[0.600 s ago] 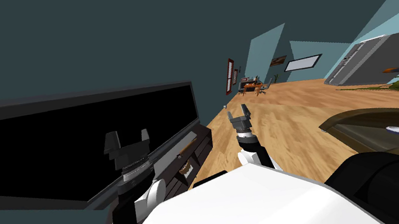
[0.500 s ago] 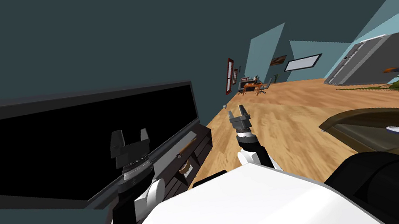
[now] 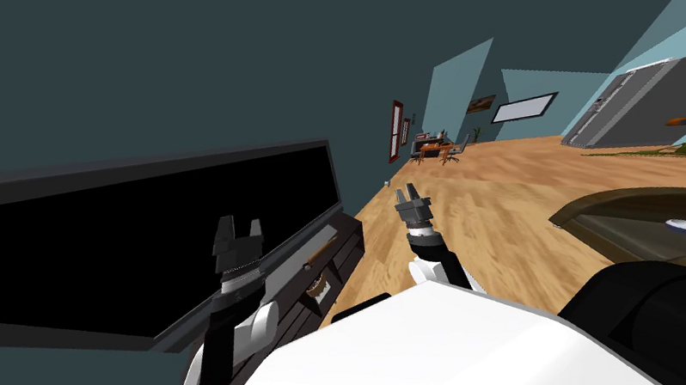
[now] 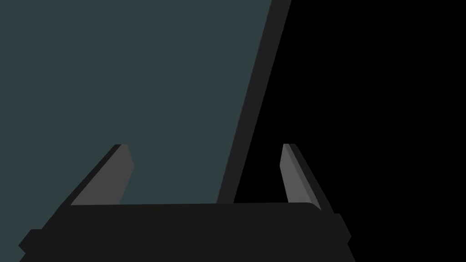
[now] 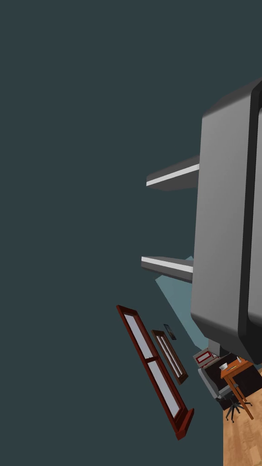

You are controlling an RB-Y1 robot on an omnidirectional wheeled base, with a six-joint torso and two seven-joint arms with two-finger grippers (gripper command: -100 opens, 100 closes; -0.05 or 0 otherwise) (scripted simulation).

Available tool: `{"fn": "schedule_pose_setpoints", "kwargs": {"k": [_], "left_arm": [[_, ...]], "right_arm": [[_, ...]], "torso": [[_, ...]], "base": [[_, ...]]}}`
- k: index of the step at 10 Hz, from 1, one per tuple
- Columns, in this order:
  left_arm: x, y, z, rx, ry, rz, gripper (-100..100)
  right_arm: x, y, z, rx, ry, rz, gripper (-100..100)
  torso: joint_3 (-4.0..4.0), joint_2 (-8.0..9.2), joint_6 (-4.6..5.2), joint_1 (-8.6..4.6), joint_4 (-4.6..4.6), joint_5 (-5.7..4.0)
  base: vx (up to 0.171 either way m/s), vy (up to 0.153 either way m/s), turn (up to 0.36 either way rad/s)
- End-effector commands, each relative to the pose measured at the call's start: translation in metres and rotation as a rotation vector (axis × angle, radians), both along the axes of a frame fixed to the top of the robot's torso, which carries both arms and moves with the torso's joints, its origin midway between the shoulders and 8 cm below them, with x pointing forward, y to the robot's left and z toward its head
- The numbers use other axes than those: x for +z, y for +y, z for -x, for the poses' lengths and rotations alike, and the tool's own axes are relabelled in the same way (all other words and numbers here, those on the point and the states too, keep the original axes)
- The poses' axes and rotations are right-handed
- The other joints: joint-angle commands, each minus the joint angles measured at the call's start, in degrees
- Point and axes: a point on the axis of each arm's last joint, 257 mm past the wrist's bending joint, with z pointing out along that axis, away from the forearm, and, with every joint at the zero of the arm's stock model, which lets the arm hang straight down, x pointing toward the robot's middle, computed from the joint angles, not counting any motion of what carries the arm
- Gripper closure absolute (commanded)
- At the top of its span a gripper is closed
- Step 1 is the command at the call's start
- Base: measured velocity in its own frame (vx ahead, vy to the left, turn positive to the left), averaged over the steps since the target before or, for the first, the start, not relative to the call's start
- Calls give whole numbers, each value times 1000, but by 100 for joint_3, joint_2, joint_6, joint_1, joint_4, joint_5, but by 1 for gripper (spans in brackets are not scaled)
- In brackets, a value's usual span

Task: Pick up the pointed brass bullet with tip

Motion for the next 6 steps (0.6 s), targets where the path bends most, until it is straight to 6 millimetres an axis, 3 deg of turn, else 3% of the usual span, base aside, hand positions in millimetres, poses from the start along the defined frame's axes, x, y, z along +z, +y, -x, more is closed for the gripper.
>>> {"fn": "schedule_pose_setpoints", "kwargs": {"k": [1,6], "left_arm": [[-6,5,-15,19,41,-23,-100],[-24,28,-53,89,145,-62,-100]], "right_arm": [[0,0,0,0,0,0,0],[0,0,0,0,0,0,0]], "torso": [[0,0,0,0,0,0],[-1,-2,0,1,0,0]], "base": [[-25,-32,14],[-31,-38,17]]}}
